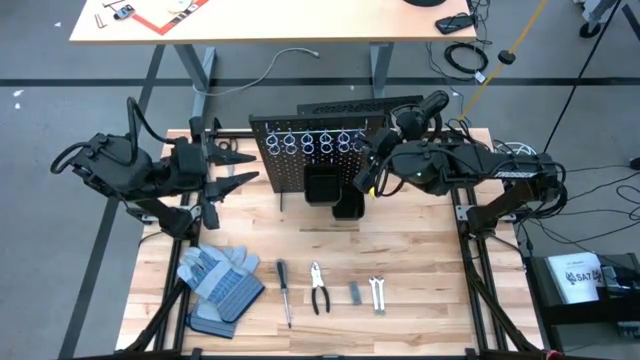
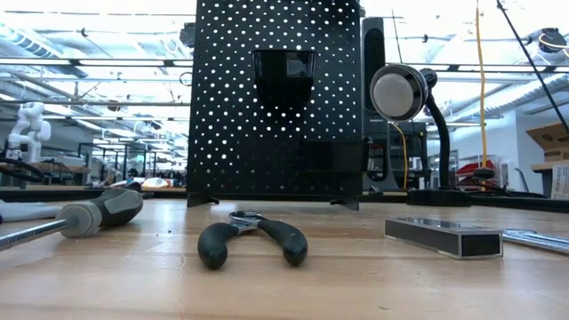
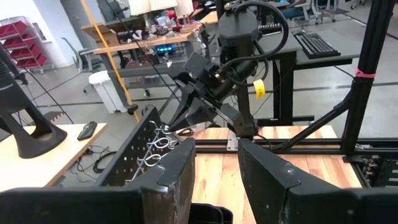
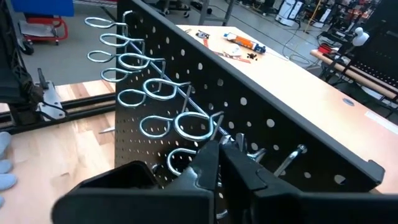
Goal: Hang tools onto peg board
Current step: Hang the right silver wrench on the black pegboard
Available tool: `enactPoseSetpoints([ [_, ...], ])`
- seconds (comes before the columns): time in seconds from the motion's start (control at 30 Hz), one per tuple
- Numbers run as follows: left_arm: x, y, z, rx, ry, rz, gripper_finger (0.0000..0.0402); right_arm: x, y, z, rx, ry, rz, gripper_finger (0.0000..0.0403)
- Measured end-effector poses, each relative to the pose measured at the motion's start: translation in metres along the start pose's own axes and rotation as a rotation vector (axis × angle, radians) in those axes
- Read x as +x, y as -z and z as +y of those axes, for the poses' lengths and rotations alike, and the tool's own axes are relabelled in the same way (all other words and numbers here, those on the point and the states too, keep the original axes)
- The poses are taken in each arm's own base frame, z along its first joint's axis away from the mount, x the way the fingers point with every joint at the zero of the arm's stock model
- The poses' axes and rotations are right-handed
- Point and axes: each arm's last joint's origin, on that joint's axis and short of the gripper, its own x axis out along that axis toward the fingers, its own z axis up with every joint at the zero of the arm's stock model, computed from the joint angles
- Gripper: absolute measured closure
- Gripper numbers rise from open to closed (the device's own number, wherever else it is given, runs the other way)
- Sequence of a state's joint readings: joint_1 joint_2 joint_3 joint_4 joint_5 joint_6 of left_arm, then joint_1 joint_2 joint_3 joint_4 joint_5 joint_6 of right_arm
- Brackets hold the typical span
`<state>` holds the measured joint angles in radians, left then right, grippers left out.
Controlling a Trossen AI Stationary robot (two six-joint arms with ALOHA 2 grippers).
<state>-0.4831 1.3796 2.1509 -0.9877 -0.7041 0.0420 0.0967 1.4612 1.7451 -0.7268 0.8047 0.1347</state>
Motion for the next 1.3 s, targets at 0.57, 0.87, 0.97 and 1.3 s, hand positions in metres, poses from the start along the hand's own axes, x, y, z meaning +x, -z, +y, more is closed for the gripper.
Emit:
enactPoseSetpoints([
  [0.57, 0.0, 0.0, 0.0, -0.003, 0.015, 0.0, 0.0269, 0.0, -0.013, 0.0, 0.04, 0.0, -0.104, 0.0403],
  [0.87, 0.0, 0.0, -0.001, -0.003, 0.015, 0.0, 0.0269, -0.007, -0.022, -0.006, 0.064, -0.003, -0.165, 0.0403],
  [0.97, 0.0, 0.0, 0.0, -0.002, 0.015, 0.0, 0.0269, -0.01, -0.025, -0.008, 0.08, -0.007, -0.19, 0.0403],
  [1.3, 0.0, 0.0, -0.001, -0.003, 0.015, 0.0, 0.0269, -0.011, -0.028, -0.009, 0.137, -0.011, -0.211, 0.0403],
])
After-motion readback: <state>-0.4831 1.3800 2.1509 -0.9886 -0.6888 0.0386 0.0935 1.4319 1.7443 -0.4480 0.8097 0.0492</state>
